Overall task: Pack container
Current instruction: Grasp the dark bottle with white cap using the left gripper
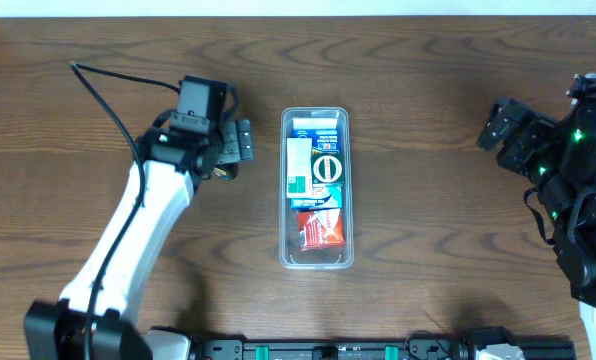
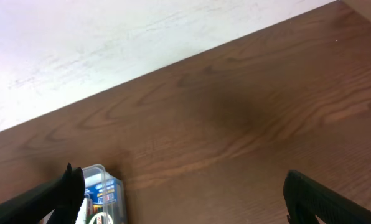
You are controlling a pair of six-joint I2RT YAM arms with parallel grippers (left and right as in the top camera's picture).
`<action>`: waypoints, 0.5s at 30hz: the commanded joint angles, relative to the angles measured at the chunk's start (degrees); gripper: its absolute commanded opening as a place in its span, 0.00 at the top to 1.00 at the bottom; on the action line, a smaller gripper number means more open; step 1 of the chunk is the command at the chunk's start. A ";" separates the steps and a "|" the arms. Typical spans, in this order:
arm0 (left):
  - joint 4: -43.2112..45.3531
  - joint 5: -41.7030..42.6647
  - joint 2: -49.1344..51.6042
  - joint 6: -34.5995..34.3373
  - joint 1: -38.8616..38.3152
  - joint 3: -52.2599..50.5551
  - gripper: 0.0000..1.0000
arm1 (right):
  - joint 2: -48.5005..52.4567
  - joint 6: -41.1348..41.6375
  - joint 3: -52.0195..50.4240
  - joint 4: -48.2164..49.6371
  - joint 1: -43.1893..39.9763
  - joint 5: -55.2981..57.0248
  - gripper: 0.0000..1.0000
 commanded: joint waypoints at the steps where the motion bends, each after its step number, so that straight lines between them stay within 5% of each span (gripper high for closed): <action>1: 0.87 3.58 2.95 4.11 2.95 0.17 0.00 | 0.02 -0.44 0.13 -0.04 -0.48 0.35 0.01; 7: 1.97 5.73 5.75 5.57 4.61 0.17 0.22 | 0.02 -0.44 0.13 -0.04 -0.48 0.35 0.01; 15: 1.75 9.03 9.29 5.55 4.57 -0.11 0.25 | 0.02 -0.44 0.13 -0.02 -0.48 0.35 0.01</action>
